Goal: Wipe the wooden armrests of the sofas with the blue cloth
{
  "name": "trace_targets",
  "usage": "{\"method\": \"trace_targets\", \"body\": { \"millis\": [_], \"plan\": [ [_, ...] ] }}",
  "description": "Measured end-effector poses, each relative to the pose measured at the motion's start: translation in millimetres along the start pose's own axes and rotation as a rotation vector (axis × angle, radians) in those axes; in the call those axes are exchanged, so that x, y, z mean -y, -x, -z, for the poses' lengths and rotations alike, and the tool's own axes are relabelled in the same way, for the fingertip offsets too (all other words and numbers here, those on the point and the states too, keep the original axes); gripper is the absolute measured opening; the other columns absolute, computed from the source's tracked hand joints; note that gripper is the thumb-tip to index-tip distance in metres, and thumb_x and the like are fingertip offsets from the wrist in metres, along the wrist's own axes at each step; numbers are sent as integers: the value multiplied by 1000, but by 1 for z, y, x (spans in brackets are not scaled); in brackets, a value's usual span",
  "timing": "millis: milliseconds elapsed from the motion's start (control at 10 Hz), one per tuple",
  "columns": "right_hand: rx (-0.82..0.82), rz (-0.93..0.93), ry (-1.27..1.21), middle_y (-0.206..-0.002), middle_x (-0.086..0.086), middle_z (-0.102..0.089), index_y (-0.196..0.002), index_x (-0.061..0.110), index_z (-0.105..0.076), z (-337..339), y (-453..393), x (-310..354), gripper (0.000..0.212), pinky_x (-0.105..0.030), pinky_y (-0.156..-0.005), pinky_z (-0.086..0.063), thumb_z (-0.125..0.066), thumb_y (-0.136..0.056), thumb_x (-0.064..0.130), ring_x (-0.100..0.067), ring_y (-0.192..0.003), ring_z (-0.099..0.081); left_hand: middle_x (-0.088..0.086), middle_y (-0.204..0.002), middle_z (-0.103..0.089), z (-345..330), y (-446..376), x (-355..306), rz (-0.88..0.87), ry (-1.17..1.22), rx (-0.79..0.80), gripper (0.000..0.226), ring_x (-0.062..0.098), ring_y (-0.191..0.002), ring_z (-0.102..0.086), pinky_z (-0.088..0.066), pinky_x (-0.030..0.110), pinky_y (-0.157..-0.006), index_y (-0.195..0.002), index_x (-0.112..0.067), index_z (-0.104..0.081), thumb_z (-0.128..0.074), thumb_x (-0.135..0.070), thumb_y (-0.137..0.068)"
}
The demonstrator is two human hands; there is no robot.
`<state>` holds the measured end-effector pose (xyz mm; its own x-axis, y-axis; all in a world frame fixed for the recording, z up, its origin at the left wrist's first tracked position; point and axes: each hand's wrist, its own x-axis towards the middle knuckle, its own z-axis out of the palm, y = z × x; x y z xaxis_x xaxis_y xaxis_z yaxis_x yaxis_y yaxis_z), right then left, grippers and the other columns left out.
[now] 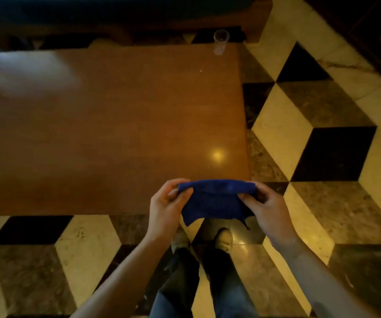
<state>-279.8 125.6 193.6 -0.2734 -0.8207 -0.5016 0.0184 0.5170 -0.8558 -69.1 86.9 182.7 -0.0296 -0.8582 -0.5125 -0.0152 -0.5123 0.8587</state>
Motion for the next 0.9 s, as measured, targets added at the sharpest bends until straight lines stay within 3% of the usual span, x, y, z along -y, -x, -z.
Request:
{"method": "trace_targets", "body": {
  "millis": [100,300,400,500,600,700,800,900],
  "plan": [
    [5,-79,58,-93,7,-73,-97,25,-70,-5,-40,-64,20,-13,-67,-52,-62,-93,8,3,-83,-68,4,-98,-76,-8,-34,63,99,-59,-6,16,24,-99,-71,-59,47,-87,-101,-22,-70,-63,-9,-94],
    [31,-114,203,-98,11,-67,-97,32,-64,-23,-114,-140,17,-12,-73,-47,-62,-94,15,0,-89,-62,0,-100,-74,-10,-116,130,117,-256,-22,28,20,-100,-69,-56,53,-89,-87,-41,-69,-66,-14,-93],
    [32,-107,279,-102,5,-66,-104,27,-62,-29,-144,-155,13,-22,-82,-48,-61,-94,18,-9,-94,-61,-1,-101,-74,-12,-149,144,103,-310,-9,27,18,-99,-69,-58,52,-87,-86,-43,-68,-66,-18,-93],
    [13,-71,388,-101,-4,-67,-102,16,-64,-34,-169,-164,9,-31,-81,-50,-61,-94,17,-19,-93,-63,-2,-101,-73,-15,-173,154,88,-389,-26,17,16,-95,-69,-59,47,-86,-94,-34,-67,-65,-17,-93],
    [11,-14,556,-95,-8,-67,-98,9,-65,-39,-192,-167,9,-29,-69,-46,-60,-94,16,-24,-88,-63,-2,-100,-70,-17,-197,158,37,-538,-47,13,17,-93,-67,-59,41,-82,-104,-24,-66,-65,-18,-93],
    [-17,-37,627,-105,-3,-66,-108,15,-64,-39,-201,-170,16,-29,-77,-47,-61,-93,20,-23,-99,-63,-5,-99,-66,-13,-208,159,3,-627,-12,18,13,-90,-63,-54,24,-70,-111,-21,-64,-65,-19,-93],
    [-91,-35,647,-118,1,-64,-121,21,-61,-38,-197,-169,28,-31,-84,-49,-62,-92,21,-20,-108,-61,-7,-104,-66,-6,-206,157,-19,-655,7,21,9,-92,-62,-52,20,-74,-114,-22,-63,-66,-20,-93],
    [-196,8,551,-116,3,-63,-121,24,-61,-36,-190,-161,30,-28,-83,-48,-65,-91,20,-17,-107,-61,-5,-108,-66,1,-201,151,-79,-674,-25,17,12,-97,-62,-54,28,-83,-109,-24,-62,-66,-22,-92]
  ]
}}
